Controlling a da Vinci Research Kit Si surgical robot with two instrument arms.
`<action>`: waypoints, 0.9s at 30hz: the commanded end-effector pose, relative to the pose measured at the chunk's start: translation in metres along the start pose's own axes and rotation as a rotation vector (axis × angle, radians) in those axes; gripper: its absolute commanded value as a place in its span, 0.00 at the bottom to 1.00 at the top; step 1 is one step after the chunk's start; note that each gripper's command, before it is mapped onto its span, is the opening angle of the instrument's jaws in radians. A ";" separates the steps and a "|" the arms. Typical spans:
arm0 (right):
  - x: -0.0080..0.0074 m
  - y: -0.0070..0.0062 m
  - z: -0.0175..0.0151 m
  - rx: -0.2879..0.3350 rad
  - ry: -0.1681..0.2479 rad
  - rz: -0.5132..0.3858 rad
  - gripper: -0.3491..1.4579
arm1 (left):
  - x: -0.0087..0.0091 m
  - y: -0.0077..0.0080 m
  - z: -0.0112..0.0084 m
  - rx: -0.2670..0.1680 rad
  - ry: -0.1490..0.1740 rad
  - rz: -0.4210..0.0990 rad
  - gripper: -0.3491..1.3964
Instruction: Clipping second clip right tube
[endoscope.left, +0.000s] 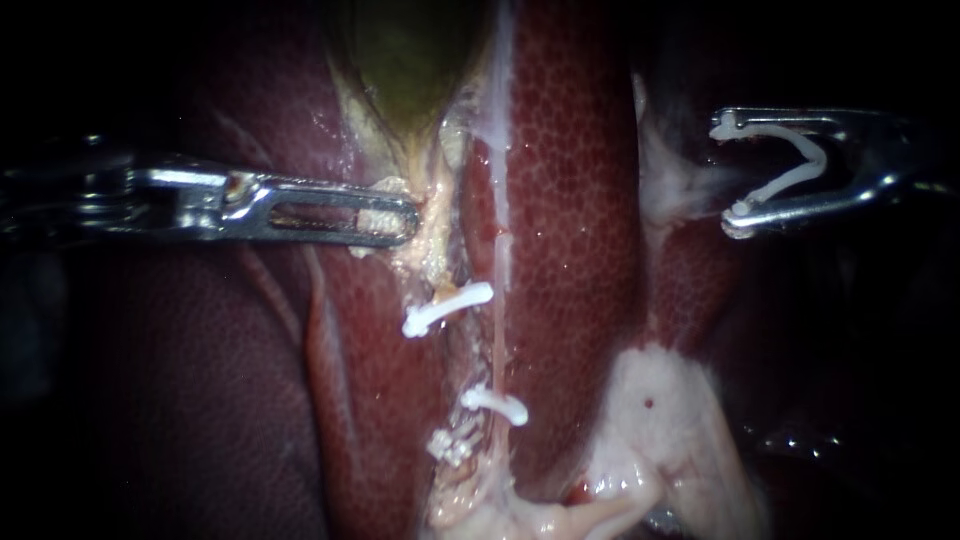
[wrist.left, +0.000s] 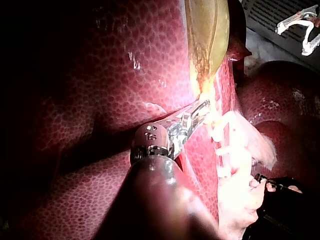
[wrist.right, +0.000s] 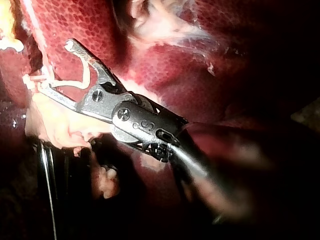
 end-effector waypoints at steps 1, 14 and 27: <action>0.0000 0.0000 0.0000 0.000 0.000 0.000 0.52 | 0.0000 0.0000 -0.0001 0.001 0.000 0.000 0.00; 0.0000 0.0000 0.0000 0.000 0.000 0.000 0.52 | -0.0021 0.0004 -0.0037 -0.007 -0.001 -0.009 0.00; 0.0000 0.0000 0.0000 0.000 0.000 -0.001 0.52 | -0.0064 -0.0006 -0.0107 -0.027 -0.057 -0.020 0.00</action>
